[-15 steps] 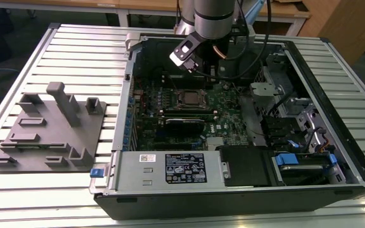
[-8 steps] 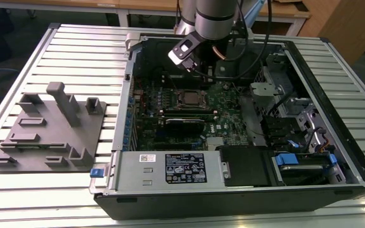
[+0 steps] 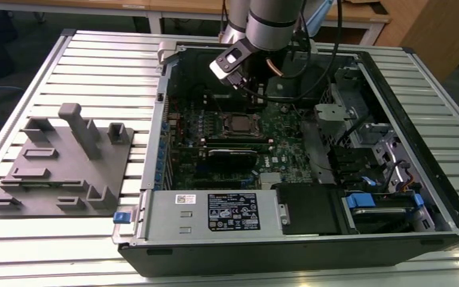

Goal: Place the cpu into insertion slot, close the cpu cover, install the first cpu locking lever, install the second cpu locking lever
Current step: 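Close the cpu cover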

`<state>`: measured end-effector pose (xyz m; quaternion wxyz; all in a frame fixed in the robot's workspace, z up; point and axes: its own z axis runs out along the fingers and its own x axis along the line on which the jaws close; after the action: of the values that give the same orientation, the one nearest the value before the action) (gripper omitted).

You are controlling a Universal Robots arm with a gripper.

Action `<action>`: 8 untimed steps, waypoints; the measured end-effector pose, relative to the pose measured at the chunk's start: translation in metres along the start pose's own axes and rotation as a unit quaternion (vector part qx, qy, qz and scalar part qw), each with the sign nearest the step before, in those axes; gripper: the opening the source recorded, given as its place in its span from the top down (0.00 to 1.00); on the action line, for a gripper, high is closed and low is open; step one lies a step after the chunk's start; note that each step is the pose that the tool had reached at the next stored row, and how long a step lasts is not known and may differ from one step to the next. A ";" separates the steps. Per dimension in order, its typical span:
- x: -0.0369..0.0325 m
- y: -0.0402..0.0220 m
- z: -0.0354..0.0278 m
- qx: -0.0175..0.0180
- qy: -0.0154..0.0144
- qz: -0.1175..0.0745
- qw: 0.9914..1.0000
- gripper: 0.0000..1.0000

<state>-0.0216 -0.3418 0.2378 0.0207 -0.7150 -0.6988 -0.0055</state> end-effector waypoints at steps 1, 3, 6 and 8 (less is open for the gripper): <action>0.0000 0.0000 0.0000 0.000 0.000 0.000 1.000 0.89; 0.0001 -0.0002 0.0008 0.000 0.000 0.000 1.000 0.89; -0.0001 -0.0022 0.0033 0.000 0.000 0.000 1.000 0.89; -0.0003 -0.0042 0.0052 0.000 0.000 0.000 1.000 0.89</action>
<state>-0.0260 -0.3418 0.2326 0.0207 -0.7149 -0.6988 -0.0057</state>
